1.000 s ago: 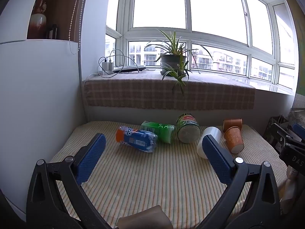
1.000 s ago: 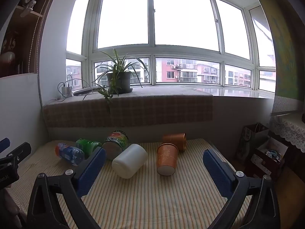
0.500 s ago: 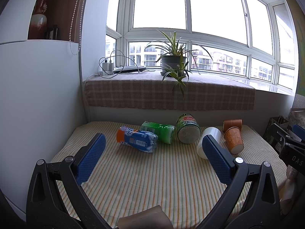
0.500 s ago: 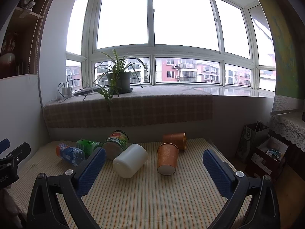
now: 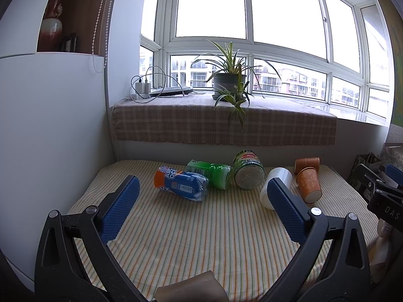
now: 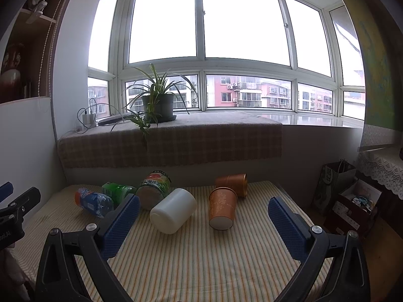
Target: Flip cup upright
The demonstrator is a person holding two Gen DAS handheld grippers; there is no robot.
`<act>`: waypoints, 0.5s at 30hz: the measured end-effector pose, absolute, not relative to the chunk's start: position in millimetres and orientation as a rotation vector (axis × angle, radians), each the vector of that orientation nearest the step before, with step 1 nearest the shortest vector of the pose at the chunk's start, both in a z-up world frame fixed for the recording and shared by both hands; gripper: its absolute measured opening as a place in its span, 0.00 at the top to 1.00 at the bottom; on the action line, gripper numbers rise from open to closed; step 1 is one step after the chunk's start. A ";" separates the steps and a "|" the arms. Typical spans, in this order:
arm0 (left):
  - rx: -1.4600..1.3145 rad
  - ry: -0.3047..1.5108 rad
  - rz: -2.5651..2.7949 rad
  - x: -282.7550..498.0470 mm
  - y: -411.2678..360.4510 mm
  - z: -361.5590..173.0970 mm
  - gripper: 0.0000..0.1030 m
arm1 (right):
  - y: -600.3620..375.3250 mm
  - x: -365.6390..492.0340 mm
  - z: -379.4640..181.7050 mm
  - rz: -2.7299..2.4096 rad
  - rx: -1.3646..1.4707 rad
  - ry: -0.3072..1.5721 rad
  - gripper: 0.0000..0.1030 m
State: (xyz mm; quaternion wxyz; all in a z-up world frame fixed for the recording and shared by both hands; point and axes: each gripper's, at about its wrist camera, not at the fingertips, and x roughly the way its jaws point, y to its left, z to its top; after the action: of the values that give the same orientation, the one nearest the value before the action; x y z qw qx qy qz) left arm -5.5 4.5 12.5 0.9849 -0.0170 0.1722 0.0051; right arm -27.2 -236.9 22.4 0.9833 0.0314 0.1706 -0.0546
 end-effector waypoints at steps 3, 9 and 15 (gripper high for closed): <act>-0.034 0.345 0.011 -5.4 4.5 12.4 0.00 | -237.1 -25.8 22.3 -0.110 0.064 0.342 0.00; -0.033 0.345 0.010 -6.0 3.8 12.7 0.00 | -236.3 -25.2 21.4 -0.109 0.061 0.343 0.00; -0.033 0.346 0.011 -6.0 3.4 12.6 0.00 | -236.2 -24.6 20.8 -0.108 0.064 0.343 0.00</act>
State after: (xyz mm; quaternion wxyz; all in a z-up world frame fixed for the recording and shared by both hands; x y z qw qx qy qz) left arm -6.0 3.4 12.6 0.9850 -0.0166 0.1719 0.0054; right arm -24.6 -236.2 20.8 0.9833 0.0317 0.1708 -0.0535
